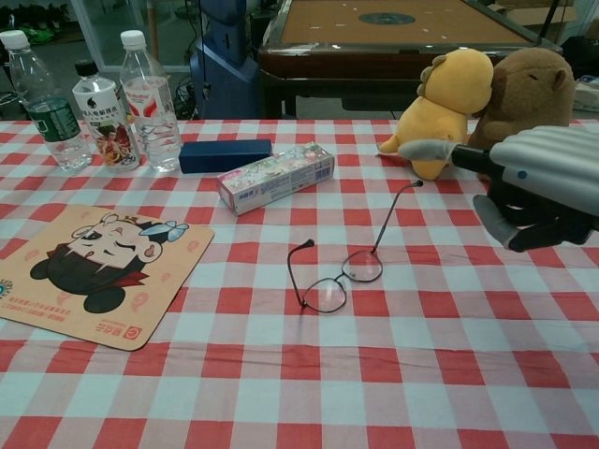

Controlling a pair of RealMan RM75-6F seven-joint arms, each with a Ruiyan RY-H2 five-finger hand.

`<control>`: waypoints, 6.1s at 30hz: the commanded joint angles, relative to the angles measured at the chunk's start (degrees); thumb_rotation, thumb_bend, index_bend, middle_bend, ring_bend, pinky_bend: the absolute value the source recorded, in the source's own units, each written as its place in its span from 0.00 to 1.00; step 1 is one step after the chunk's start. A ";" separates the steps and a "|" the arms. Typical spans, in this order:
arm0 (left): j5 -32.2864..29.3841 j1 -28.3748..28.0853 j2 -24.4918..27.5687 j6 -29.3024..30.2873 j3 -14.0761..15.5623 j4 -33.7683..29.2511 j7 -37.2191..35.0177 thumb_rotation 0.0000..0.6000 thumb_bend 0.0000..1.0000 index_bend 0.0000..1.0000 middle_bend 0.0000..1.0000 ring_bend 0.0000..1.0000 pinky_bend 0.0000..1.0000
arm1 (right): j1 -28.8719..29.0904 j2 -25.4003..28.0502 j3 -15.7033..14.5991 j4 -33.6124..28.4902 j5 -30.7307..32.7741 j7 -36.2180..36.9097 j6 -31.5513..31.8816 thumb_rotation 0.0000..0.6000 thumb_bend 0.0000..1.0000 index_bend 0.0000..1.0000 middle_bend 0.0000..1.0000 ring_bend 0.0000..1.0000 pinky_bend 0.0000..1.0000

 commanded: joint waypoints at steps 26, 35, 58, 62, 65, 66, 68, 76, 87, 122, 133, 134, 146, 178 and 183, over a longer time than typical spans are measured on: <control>-0.63 -0.08 0.22 -0.62 0.37 -1.97 2.77 1.00 0.25 0.00 0.00 0.00 0.00 | 2.45 -4.94 3.78 9.07 7.49 2.81 -10.73 1.00 0.75 0.00 1.00 1.00 0.97; -0.90 -0.11 0.34 -0.85 0.43 -2.36 3.26 1.00 0.25 0.00 0.00 0.00 0.00 | 3.47 -7.16 3.06 9.93 6.77 2.44 -12.75 1.00 0.75 0.00 1.00 1.00 0.97; -0.94 0.23 0.18 -0.71 0.69 -1.41 2.16 1.00 0.25 0.00 0.00 0.00 0.00 | 7.03 -13.37 2.52 12.87 8.88 4.03 -21.03 1.00 0.75 0.00 1.00 1.00 0.97; -0.85 0.30 0.15 -0.68 0.74 -1.18 1.79 1.00 0.25 0.00 0.00 0.00 0.00 | 7.75 -14.20 2.92 13.42 10.02 5.28 -22.68 1.00 0.75 0.00 1.00 1.00 0.97; -0.84 0.37 0.12 -0.62 0.75 -1.01 1.57 1.00 0.25 0.00 0.00 0.00 0.00 | 8.21 -14.51 3.10 13.67 10.85 5.75 -23.83 1.00 0.75 0.00 1.00 1.00 0.97; -0.85 0.39 0.11 -0.60 0.75 -0.97 1.50 1.00 0.25 0.00 0.00 0.00 0.00 | 8.34 -14.51 3.14 13.62 11.15 5.90 -24.22 1.00 0.76 0.00 1.00 1.00 0.97; -0.88 0.41 0.11 -0.59 0.73 -0.87 1.37 1.00 0.25 0.00 0.00 0.00 0.00 | 8.67 -14.32 3.26 13.31 11.92 6.31 -25.21 1.00 0.76 0.00 1.00 1.00 0.97; -0.89 0.52 0.11 -0.48 0.69 -0.62 1.06 1.00 0.25 0.00 0.00 0.00 0.00 | 8.09 -13.32 3.62 11.45 10.51 7.49 -21.89 1.00 0.76 0.00 1.00 1.00 0.97; -0.28 0.31 0.02 -0.47 0.75 -1.30 1.89 1.00 0.25 0.00 0.00 0.00 0.00 | 5.43 -9.91 0.80 5.75 -3.31 8.93 -7.14 1.00 0.76 0.00 1.00 1.00 0.97; -0.65 1.04 0.59 0.30 0.62 -0.80 0.59 1.00 0.25 0.00 0.00 0.00 0.00 | 6.72 -13.59 0.20 5.89 -4.52 -6.03 -13.33 1.00 0.76 0.00 1.00 1.00 0.97; -0.79 0.93 0.05 -0.16 0.53 0.52 -0.65 1.00 0.25 0.00 0.00 0.00 0.00 | 6.43 -15.01 2.35 7.57 0.87 -9.43 -14.89 1.00 0.76 0.00 1.00 1.00 0.97; -0.73 0.90 0.01 -0.18 0.53 0.61 -0.74 1.00 0.25 0.00 0.00 0.00 0.00 | 6.41 -15.10 2.57 7.69 1.44 -9.48 -14.99 1.00 0.76 0.00 1.00 1.00 0.97; -0.80 1.00 -0.44 -0.49 0.69 1.67 -1.80 1.00 0.25 0.00 0.00 0.00 0.00 | 6.74 -16.04 4.40 10.60 9.15 -5.67 -19.04 1.00 0.76 0.00 1.00 1.00 0.97; -0.82 1.22 -0.52 -0.44 0.63 2.18 -2.45 1.00 0.25 0.00 0.00 0.00 0.00 | 5.57 -14.44 3.38 10.52 9.48 0.11 -15.87 1.00 0.76 0.00 1.00 1.00 0.97; -0.86 1.02 -0.36 -0.40 0.31 2.15 -2.49 1.00 0.25 0.00 0.00 0.00 0.00 | 2.52 -8.13 3.14 5.78 7.65 -2.13 -8.99 1.00 0.75 0.00 1.00 1.00 0.97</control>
